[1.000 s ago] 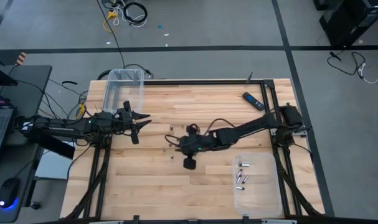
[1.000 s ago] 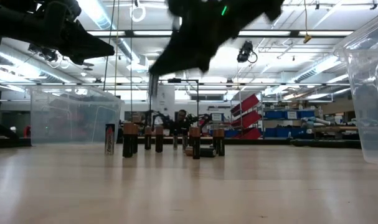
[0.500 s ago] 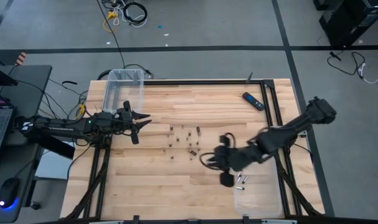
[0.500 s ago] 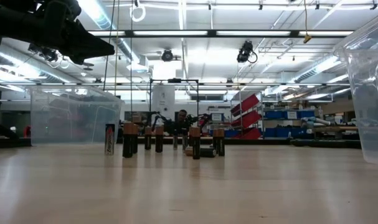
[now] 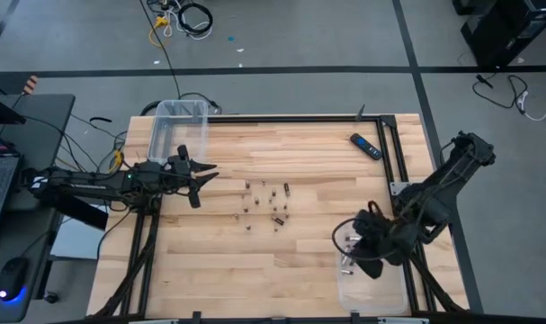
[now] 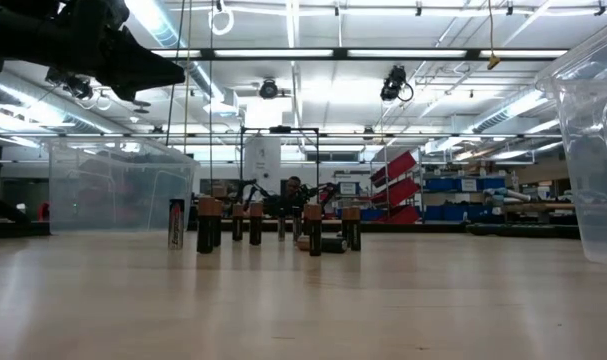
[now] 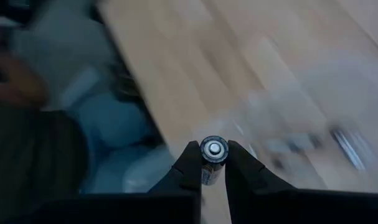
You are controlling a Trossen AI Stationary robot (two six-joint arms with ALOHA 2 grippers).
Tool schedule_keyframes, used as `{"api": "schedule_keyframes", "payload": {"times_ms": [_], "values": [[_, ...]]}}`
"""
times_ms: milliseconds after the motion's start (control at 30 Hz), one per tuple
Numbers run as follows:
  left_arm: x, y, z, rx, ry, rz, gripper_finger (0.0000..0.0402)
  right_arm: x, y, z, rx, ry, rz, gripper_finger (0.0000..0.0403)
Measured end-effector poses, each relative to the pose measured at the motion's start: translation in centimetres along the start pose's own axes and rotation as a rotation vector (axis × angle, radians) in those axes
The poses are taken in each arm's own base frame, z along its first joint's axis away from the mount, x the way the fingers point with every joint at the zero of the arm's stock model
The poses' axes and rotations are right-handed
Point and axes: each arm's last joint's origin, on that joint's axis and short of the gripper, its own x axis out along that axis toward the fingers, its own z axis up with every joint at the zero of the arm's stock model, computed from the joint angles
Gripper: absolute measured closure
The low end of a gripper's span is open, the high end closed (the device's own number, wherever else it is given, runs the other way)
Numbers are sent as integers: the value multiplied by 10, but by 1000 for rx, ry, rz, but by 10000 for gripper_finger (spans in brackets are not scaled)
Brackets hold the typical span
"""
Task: Sort batteries
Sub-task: Put the black and silver battery into the bottom transparent bin
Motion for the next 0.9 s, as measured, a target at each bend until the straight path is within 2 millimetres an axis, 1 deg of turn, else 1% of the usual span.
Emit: {"api": "schedule_keyframes", "payload": {"times_ms": [133,300,467,600,767,900], "values": [[0,0,0,0,0,0,295,5,-10,-17,149,106,-176,369],[0,0,0,1,4,0,295,18,-12,-28,204,161,-302,360],[0,0,0,2,4,0,296,30,-8,-30,227,179,-333,336],[0,0,0,2,5,0,296,34,-8,-29,239,188,-351,319],[0,0,-1,2,6,0,295,34,-8,-28,231,188,-350,312],[0,-2,-4,11,37,-55,296,35,-7,-23,153,129,-324,313]]}}
